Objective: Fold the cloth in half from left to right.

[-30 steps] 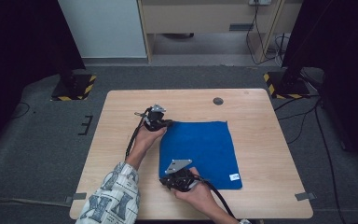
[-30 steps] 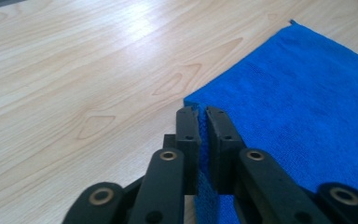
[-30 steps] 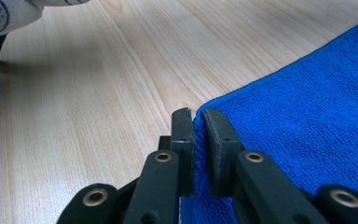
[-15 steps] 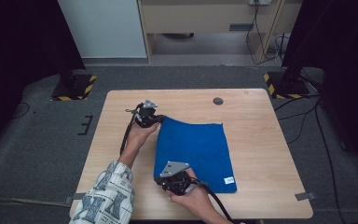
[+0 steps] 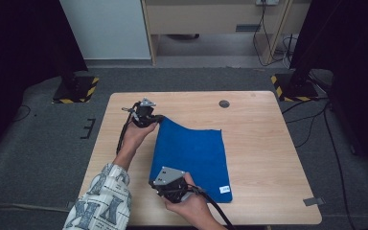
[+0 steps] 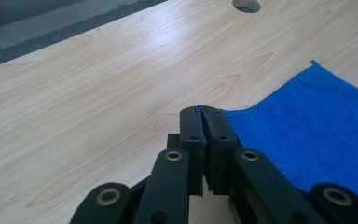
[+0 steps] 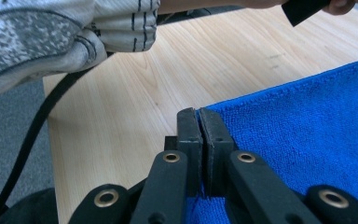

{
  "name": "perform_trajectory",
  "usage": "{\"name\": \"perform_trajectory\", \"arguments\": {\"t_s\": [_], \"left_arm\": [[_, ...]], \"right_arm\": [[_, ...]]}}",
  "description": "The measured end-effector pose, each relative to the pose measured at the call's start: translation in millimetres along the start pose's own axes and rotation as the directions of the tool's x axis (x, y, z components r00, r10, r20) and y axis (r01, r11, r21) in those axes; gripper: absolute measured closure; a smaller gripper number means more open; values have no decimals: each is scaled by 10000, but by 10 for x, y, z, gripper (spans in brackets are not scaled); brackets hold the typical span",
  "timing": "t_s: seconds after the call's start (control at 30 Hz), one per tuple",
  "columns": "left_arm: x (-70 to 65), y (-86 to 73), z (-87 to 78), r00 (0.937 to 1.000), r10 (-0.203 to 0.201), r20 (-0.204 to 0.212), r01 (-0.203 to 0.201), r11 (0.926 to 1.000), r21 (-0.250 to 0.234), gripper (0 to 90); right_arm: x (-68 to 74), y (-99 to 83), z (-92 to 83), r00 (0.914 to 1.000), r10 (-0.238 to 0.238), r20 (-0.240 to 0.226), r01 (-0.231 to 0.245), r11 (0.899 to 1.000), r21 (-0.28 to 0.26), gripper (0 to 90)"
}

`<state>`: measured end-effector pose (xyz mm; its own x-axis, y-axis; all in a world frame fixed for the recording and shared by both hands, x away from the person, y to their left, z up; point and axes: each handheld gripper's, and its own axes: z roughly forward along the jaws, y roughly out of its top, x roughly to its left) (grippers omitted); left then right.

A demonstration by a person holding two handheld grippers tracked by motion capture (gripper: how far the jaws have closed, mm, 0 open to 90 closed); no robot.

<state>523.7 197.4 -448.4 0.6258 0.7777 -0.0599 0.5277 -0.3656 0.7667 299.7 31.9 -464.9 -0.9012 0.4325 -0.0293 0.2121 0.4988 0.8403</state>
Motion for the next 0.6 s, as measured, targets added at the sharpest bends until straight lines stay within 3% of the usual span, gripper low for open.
{"name": "perform_trajectory", "arguments": {"t_s": [0.6], "left_arm": [[366, -159, -402, 9989, -216, -411, 219, 9997, 81, 873]], "right_arm": [[255, 326, 323, 9993, -256, -288, 248, 9993, -295, 881]]}}
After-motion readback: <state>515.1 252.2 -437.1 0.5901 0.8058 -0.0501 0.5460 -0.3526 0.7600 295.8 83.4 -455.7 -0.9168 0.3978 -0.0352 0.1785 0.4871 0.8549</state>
